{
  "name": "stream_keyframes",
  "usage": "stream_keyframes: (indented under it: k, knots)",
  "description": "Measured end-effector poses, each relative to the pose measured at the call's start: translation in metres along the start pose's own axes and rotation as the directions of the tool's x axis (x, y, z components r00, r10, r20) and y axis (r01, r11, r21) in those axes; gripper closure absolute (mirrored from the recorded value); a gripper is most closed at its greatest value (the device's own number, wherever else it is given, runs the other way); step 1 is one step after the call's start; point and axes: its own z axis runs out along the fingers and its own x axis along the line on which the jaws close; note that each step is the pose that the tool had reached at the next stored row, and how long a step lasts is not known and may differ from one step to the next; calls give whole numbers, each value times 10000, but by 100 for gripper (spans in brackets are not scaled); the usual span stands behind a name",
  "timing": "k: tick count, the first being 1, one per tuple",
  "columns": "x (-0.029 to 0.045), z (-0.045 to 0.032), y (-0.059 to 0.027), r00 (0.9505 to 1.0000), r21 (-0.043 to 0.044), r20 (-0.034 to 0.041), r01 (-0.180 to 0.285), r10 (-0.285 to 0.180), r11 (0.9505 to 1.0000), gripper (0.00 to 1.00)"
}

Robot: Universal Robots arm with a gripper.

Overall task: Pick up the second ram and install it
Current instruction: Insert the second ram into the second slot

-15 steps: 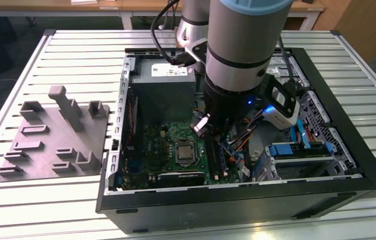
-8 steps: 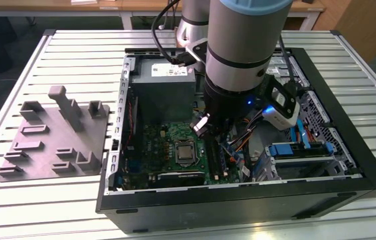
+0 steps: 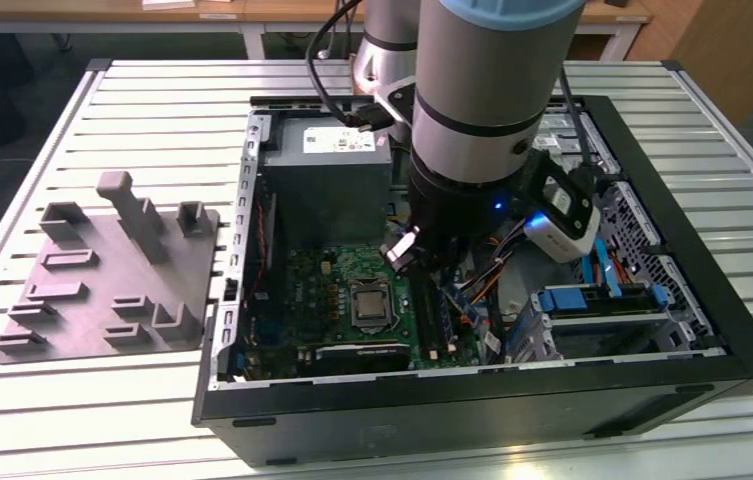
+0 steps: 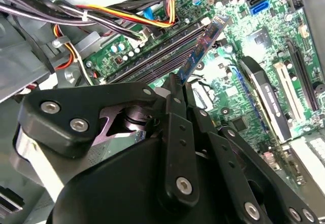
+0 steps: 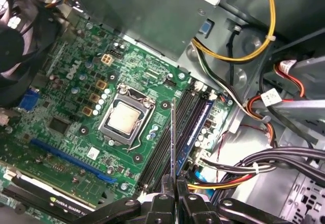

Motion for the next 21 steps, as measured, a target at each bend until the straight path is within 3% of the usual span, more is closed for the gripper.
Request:
stream_keyframes:
  k: [3, 8, 21]
  knots:
    - [0, 3, 0, 9986, 47, 18, -524, 524, 9986, 86]
    - [1, 7, -1, 9923, 115, 46, -1236, 1236, 9923, 86]
    - [1, 12, -1, 9698, 223, 104, -2437, 2436, 9696, 86]
